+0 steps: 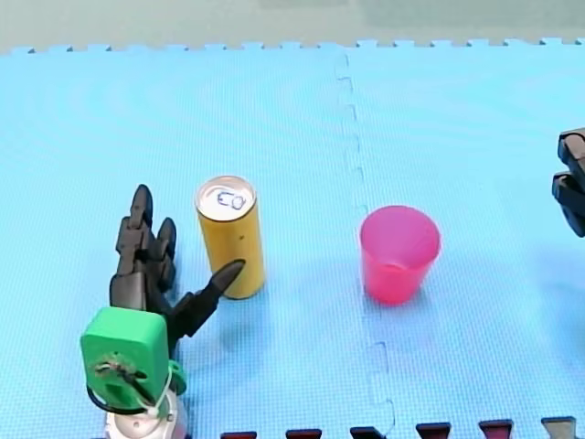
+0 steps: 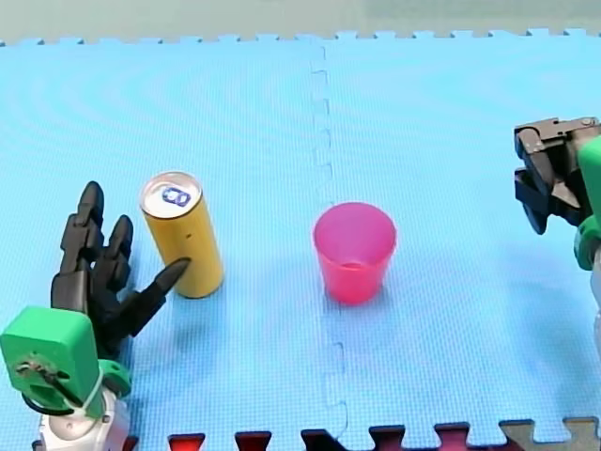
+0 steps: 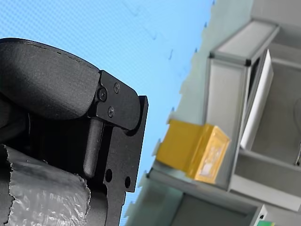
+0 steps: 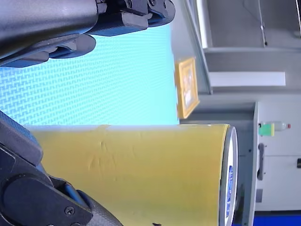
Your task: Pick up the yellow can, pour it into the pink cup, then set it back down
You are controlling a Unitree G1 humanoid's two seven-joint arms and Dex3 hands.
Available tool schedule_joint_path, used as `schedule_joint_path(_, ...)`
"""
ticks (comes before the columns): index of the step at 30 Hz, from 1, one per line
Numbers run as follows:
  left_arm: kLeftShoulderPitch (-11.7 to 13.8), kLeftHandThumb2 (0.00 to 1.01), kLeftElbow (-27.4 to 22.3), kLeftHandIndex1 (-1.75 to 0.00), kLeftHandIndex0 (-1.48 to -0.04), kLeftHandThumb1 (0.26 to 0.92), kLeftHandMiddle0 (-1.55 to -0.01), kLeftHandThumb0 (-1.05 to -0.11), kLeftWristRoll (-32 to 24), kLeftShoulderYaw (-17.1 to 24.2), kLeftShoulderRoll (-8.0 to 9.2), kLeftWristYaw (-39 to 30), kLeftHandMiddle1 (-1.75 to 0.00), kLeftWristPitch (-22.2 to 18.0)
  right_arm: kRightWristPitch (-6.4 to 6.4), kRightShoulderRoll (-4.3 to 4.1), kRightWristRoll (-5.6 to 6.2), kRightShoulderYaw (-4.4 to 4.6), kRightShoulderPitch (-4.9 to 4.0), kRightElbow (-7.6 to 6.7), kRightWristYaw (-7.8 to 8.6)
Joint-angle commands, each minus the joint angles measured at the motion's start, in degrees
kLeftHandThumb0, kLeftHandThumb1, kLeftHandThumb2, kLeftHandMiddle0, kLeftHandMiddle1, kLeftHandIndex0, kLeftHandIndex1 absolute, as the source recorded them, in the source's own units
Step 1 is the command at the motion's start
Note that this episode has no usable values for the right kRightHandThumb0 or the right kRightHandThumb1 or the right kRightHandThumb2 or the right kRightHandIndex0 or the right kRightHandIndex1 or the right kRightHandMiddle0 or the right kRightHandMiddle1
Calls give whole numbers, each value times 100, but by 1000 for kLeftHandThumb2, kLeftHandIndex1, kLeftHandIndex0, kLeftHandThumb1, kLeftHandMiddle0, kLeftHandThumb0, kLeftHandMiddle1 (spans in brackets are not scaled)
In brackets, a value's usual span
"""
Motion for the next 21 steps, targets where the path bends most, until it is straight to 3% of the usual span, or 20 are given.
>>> schedule_joint_path(1,-2,1,0,0,-143,566,-233,-634,-35,20,22,-80,0,44,-37,-29,-4,3,-5,-10,-17)
schedule_joint_path(10,34,1,-51,0,-138,568,-228,-658,86,-69,104,-152,0,194,-75,-13,-11,15,9,-14,-18)
schedule_joint_path(21,70,8,-134,-1,-136,614,-225,-836,437,-359,283,-64,0,381,-66,-19,-18,19,-1,-13,-19)
